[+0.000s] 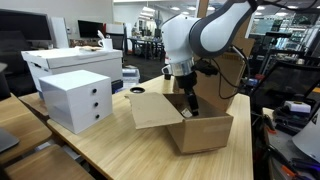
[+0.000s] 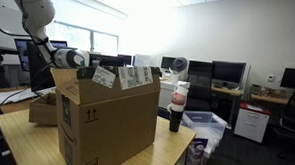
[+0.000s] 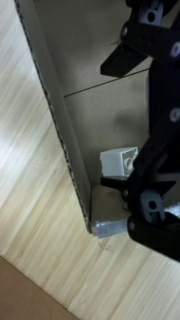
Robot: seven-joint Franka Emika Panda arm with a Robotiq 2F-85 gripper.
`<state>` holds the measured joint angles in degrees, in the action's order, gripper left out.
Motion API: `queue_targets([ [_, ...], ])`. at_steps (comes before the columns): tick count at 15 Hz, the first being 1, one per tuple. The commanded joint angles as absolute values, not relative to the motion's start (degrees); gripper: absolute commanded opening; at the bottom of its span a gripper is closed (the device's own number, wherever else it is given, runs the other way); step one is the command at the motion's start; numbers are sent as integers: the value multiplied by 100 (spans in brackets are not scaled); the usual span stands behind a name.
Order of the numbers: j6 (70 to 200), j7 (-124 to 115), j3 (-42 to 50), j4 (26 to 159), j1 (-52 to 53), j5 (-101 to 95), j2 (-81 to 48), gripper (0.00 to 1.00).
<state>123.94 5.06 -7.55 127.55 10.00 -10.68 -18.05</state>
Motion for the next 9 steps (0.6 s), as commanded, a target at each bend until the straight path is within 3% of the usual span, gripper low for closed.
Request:
queue_targets([
  [1, 12447, 381, -680, 12844, 1036, -1442, -1884, 100],
  [9, 12448, 377, -628, 12956, 1004, -1655, -1778, 100],
])
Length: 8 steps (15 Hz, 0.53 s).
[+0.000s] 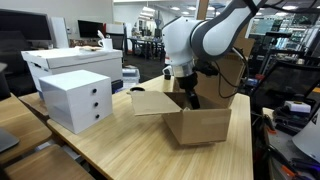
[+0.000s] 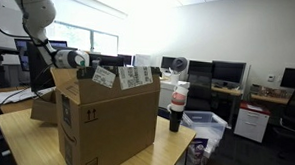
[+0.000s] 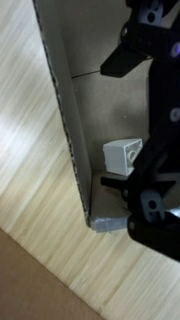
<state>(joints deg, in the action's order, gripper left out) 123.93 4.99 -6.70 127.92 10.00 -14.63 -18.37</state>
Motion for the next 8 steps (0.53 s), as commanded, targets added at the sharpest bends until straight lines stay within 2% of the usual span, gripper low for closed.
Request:
queue_targets([
  [1, 12460, 370, -618, 12995, 1003, -1677, -1763, 100],
  [8, 12622, 110, -567, 13220, 1031, -1910, -1745, 100],
])
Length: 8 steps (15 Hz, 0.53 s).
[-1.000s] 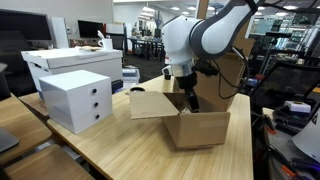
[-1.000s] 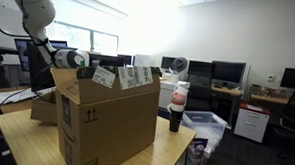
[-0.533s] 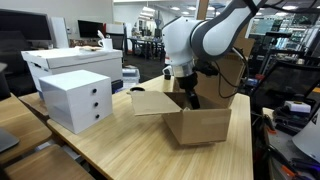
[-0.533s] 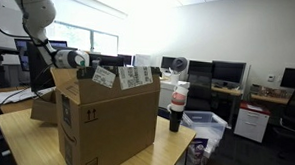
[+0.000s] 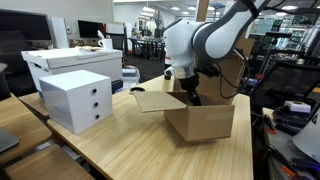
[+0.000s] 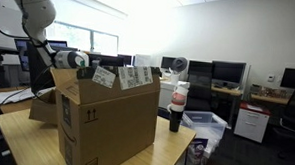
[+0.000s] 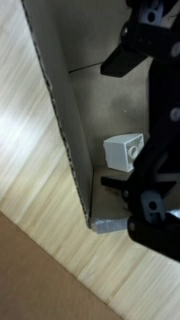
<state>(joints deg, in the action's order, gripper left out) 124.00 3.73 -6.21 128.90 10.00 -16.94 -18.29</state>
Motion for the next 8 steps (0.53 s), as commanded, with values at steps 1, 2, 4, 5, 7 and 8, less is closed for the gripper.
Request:
queue_targets([
  [1, 12615, 47, -565, 13257, 1033, -1949, -1745, 100],
  [2, 12602, 5, -566, 13277, 1029, -1967, -1745, 100],
  [4, 12567, -88, -561, 13316, 1029, -2030, -1745, 100],
  [5, 12564, -128, -557, 13337, 1031, -2050, -1745, 100],
  [7, 12550, -165, -552, 13370, 1031, -2063, -1752, 100],
  [8, 12543, -191, -550, 13386, 1034, -2069, -1752, 100],
])
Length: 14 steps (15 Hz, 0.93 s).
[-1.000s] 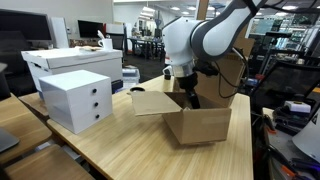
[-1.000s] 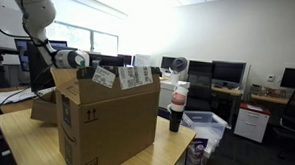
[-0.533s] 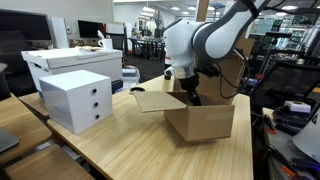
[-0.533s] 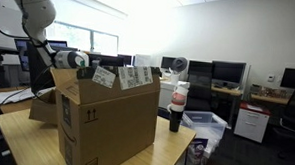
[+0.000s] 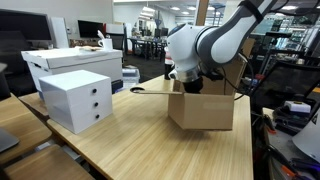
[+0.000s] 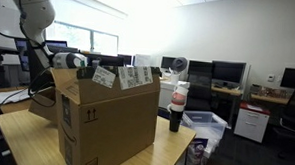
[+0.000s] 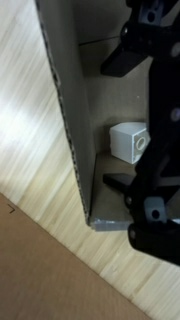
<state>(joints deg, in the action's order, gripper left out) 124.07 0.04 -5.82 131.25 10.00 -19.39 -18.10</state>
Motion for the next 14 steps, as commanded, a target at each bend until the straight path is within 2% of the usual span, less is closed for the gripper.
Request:
queue_targets([
  [1, 12541, -208, -552, 13408, 1037, -2074, -1746, 100],
  [14, 12484, -250, -593, 13581, 1060, -2032, -1597, 100],
])
